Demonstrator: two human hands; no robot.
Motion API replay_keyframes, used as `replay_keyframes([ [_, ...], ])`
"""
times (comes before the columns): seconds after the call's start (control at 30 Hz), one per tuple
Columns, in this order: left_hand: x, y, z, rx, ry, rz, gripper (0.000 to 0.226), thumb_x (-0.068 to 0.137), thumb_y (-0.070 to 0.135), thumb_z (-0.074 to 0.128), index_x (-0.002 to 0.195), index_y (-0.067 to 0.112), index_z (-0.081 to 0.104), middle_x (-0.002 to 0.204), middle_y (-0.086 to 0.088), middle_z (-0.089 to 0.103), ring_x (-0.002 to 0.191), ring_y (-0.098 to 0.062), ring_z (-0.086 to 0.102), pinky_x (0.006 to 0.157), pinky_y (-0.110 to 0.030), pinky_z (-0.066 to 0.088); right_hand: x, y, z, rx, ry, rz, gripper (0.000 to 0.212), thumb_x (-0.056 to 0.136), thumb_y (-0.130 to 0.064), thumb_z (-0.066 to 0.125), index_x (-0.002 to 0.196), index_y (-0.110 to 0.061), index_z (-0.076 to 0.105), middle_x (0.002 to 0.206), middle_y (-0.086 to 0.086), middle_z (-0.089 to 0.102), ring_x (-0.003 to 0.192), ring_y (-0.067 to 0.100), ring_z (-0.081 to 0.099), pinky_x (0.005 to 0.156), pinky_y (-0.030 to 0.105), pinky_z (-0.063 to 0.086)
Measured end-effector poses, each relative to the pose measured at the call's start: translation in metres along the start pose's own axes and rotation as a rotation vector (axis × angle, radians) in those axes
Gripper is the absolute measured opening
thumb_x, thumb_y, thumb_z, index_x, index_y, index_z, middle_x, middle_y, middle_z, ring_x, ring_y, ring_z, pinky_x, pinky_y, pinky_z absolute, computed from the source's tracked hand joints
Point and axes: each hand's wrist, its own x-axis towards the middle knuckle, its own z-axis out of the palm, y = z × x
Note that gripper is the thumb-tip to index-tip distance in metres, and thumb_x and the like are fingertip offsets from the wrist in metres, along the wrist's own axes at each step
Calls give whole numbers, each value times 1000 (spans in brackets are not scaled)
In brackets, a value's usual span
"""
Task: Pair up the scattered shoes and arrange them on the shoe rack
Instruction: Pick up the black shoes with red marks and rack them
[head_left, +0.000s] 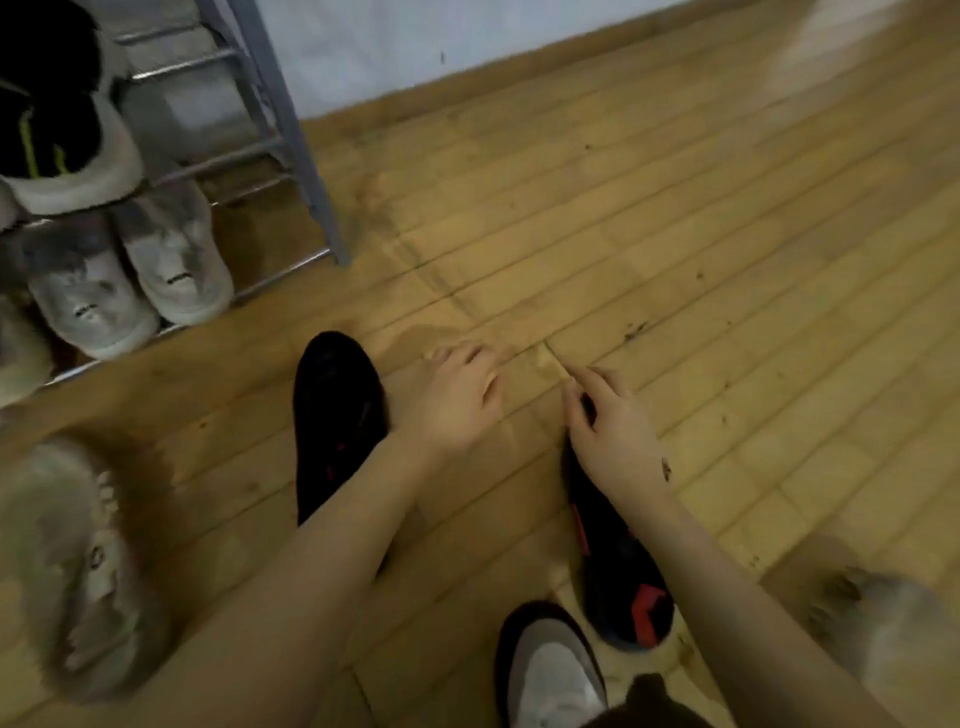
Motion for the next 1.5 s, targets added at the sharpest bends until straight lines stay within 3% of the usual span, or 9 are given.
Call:
replay_keyframes([
  [0.13, 12, 34, 60, 22, -117, 45, 43, 95, 28, 41, 136, 15, 44, 132, -7, 51, 121, -31, 42, 103, -42, 33, -18, 61, -6, -75, -9, 243, 43, 97, -35, 38, 138, -22, 42, 139, 3, 45, 120, 28, 44, 100, 43, 39],
  [0.3, 8, 51, 110, 193, -310, -10, 59, 98, 41, 28, 148, 14, 11, 147, -11, 33, 131, -33, 30, 107, -43, 27, -36, 92, 5, -159, -144, 368, 50, 98, -43, 30, 145, -28, 22, 143, 7, 37, 121, 29, 43, 98, 42, 40],
  [0.4, 4, 57, 129, 231, -362, -17, 60, 99, 41, 25, 148, 14, 5, 150, -9, 29, 133, -32, 26, 109, -43, 23, -43, 96, 10, -145, -187, 389, 52, 99, -43, 26, 148, -31, 14, 140, 8, 39, 120, 28, 41, 94, 38, 39],
  [0.6, -1, 51, 139, 62, -205, -48, 50, 100, 29, 29, 148, 18, 16, 142, -2, 37, 120, -22, 41, 100, -39, 30, -47, 78, 17, -55, -208, 385, 51, 101, -35, 24, 149, -29, 9, 150, 9, 26, 129, 29, 28, 103, 39, 31],
  [0.77, -15, 38, 115, -305, -74, -46, 54, 97, 13, 40, 147, 16, 19, 143, -8, 29, 116, -20, 48, 92, -35, 49, -37, 63, 11, -78, -133, 219, 50, 100, -28, 32, 148, -29, 16, 142, 8, 37, 122, 26, 36, 97, 36, 36],
  [0.97, -18, 17, 58, -316, 104, -77, 54, 96, 7, 41, 146, 17, 24, 141, -10, 32, 110, -20, 51, 91, -38, 50, -17, 12, 19, 66, 2, 18, 48, 98, -16, 40, 145, -18, 29, 129, 14, 48, 117, 27, 44, 94, 38, 42],
  [1.07, -24, 4, 20, -217, 190, -101, 53, 96, 7, 42, 145, 18, 25, 141, -10, 33, 105, -14, 50, 87, -31, 50, -9, -22, 25, 118, 38, -67, 48, 98, -15, 43, 144, -15, 32, 130, 15, 49, 117, 27, 46, 94, 35, 43],
  [1.27, -50, -37, -46, -174, 320, -230, 49, 97, 14, 41, 144, 20, 29, 138, -5, 39, 109, -18, 50, 90, -33, 46, 6, -97, 39, 166, 38, -262, 46, 96, -17, 47, 141, -16, 38, 116, 11, 58, 101, 23, 53, 78, 26, 43],
  [1.5, -83, -89, -100, -79, 414, -370, 48, 96, 27, 42, 143, 23, 32, 136, 0, 41, 110, -18, 50, 83, -41, 49, 13, -169, 77, 232, -44, -412, 45, 93, -13, 44, 138, -12, 42, 115, 14, 57, 100, 30, 55, 80, 46, 50],
])
